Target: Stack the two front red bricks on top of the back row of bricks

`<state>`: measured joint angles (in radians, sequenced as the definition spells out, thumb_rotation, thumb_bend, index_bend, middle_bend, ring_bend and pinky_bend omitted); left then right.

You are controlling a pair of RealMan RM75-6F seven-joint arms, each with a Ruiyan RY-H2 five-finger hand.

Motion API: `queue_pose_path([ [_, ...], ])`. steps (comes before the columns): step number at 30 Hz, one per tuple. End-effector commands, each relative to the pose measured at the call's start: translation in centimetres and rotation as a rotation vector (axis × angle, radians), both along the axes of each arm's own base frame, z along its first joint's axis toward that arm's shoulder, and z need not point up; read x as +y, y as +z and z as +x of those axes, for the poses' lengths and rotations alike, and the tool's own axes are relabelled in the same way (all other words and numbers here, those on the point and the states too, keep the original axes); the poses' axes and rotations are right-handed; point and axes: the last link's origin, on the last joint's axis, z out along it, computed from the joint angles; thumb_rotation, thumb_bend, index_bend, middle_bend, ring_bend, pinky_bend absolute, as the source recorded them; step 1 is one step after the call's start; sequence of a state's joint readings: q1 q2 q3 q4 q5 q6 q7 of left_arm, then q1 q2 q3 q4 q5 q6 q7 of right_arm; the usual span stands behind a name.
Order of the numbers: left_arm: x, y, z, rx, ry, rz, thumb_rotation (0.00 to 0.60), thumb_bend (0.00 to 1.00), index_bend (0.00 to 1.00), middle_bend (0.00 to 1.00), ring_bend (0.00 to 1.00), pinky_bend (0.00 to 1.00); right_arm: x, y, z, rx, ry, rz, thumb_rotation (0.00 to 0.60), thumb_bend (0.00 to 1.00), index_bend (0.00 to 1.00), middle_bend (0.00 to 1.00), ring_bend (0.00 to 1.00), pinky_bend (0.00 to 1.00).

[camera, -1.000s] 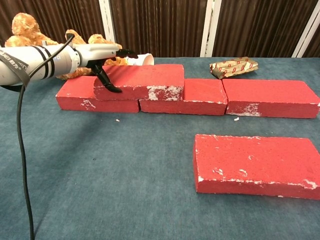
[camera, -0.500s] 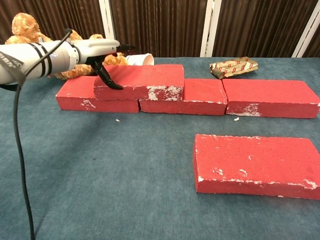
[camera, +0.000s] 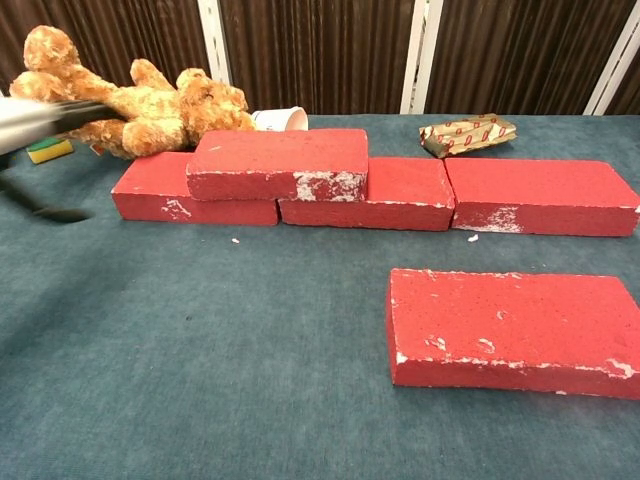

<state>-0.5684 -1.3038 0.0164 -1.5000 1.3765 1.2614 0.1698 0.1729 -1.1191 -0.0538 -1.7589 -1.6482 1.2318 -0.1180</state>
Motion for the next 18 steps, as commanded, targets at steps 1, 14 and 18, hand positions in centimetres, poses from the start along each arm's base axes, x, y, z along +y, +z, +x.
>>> queue_pose_path([
  [1,-6.6,1.6,-5.1,0.052,0.081,0.077,0.600,0.23,0.00,0.00,0.00,0.10,0.2,-2.7,2.6,-0.042,0.064,0.063,0.600,0.04,0.00,0.00,0.00,0.00],
  [14,-9.5,2.7,-9.0,0.022,0.154,0.146,0.600,0.23,0.00,0.00,0.00,0.10,-2.5,-9.1,5.5,-0.015,0.042,0.066,0.600,0.04,0.00,0.00,0.00,0.00],
  [18,-9.6,3.3,-9.4,-0.008,0.165,0.166,0.600,0.23,0.00,0.00,0.00,0.10,-3.7,-10.2,6.1,0.002,0.032,0.059,0.600,0.04,0.00,0.00,0.00,0.00],
])
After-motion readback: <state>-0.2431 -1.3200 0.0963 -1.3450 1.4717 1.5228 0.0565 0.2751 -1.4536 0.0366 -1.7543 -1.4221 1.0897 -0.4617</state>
